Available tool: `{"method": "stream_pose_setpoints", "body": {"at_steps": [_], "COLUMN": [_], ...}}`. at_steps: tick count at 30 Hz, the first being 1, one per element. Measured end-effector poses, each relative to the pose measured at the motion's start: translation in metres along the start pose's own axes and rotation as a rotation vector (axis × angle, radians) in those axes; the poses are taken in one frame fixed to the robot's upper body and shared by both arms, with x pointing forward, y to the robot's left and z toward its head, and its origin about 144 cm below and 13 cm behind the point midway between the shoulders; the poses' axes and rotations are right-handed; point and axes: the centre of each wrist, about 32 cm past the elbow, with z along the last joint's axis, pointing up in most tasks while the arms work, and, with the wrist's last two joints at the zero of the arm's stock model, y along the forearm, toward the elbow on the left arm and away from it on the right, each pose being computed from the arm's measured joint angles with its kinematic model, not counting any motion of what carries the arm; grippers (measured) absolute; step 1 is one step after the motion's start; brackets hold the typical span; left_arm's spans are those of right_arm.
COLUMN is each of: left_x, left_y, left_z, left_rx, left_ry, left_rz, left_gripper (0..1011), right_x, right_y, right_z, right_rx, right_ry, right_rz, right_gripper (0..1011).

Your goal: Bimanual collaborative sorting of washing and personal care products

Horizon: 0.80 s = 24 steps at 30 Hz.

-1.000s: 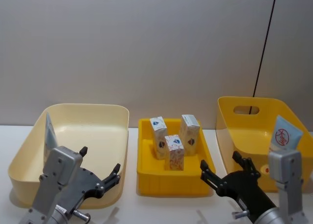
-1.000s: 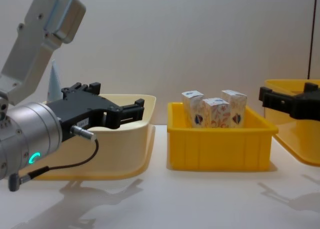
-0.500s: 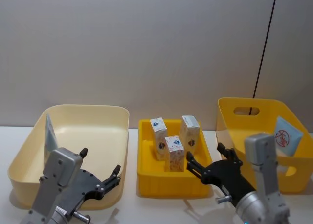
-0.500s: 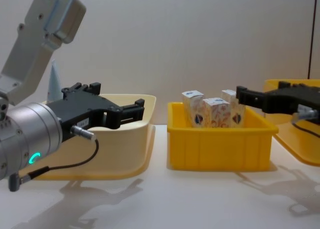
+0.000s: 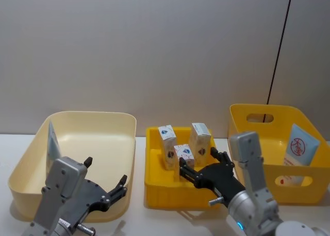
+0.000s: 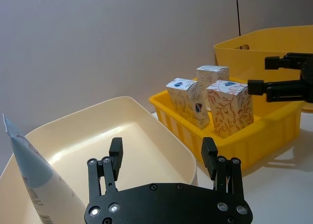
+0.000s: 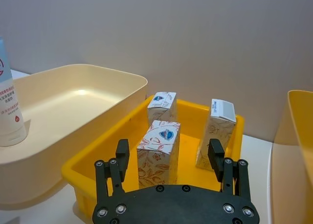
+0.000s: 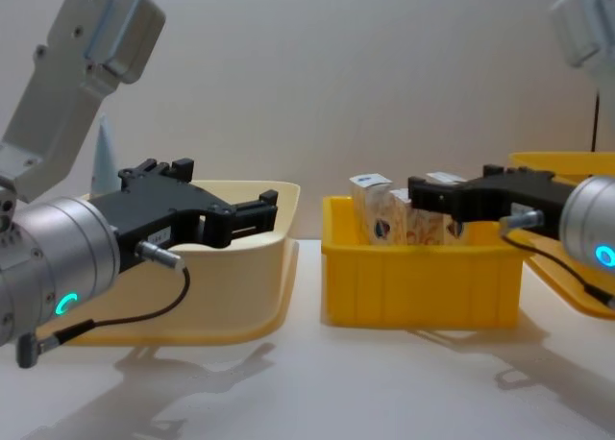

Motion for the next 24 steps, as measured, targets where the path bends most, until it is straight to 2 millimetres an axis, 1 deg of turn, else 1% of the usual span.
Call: {"method": "stream_pose_setpoints", "body": {"at_steps": [13, 24], "left_x": [0.000, 0.000], "left_y": [0.000, 0.000], "left_z": [0.000, 0.000], "left_rx": [0.000, 0.000], "left_ry": [0.000, 0.000], "left_rz": [0.000, 0.000], "left_gripper": [1002, 1002], "right_x": [-0.012, -0.020], "right_y": [0.028, 0.041], "right_z": [-0.004, -0.010], "right_rx": [-0.040, -0.068], "right_ry": [-0.022, -0.035], "right_rz": [-0.003, -0.043], "right_gripper": [1001, 1001]}}
